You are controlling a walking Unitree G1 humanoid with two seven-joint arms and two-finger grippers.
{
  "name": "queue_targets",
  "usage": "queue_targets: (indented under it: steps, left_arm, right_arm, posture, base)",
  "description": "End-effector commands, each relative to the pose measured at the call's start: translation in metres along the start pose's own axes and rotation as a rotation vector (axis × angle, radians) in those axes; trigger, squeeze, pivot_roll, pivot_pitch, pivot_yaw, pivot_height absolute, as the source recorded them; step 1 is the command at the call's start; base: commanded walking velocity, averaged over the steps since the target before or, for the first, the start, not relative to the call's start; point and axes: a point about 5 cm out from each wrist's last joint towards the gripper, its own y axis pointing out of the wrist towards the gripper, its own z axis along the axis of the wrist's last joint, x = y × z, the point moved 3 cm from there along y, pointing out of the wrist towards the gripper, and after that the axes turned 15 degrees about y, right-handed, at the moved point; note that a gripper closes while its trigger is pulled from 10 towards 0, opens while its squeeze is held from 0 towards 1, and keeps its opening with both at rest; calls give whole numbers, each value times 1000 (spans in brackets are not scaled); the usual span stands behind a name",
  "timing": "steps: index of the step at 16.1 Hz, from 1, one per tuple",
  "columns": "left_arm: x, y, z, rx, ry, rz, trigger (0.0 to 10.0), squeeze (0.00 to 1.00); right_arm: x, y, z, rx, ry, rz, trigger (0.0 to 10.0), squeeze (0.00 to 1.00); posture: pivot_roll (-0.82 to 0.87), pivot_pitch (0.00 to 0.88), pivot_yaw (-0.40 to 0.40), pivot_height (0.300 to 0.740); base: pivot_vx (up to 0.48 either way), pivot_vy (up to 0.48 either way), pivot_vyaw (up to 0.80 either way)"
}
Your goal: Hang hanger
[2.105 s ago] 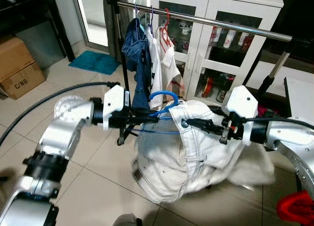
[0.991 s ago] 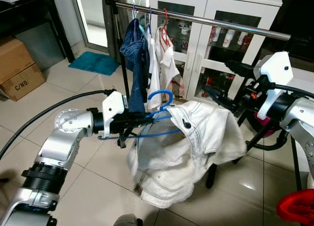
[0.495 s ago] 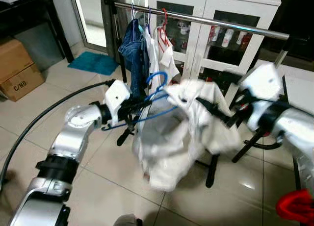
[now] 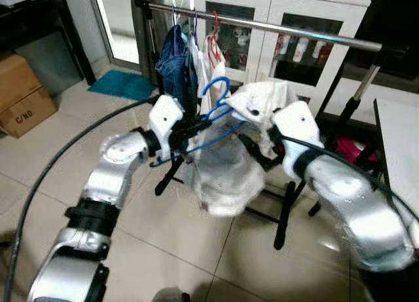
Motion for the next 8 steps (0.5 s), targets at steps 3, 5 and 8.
queue_targets:
  steps: [3,5,8]
  left_arm:
    - [1,13,31,129,35,-24,0,0]
    - [4,13,35,147,22,-40,0,0]
    - [8,10,35,148,19,-64,0,0]
  right_arm:
    - [16,11,-4,-19,-102,-156,10000,0]
    - [25,12,-3,-12,-138,-218,10000,0]
    - [35,11,-6,-10,-214,-261,4627,0]
  posture:
    - [33,0,40,740]
    - [32,0,46,740]
    - [35,0,45,740]
  base:
    - [0,0,0]
    - [0,0,0]
    - [0,0,0]
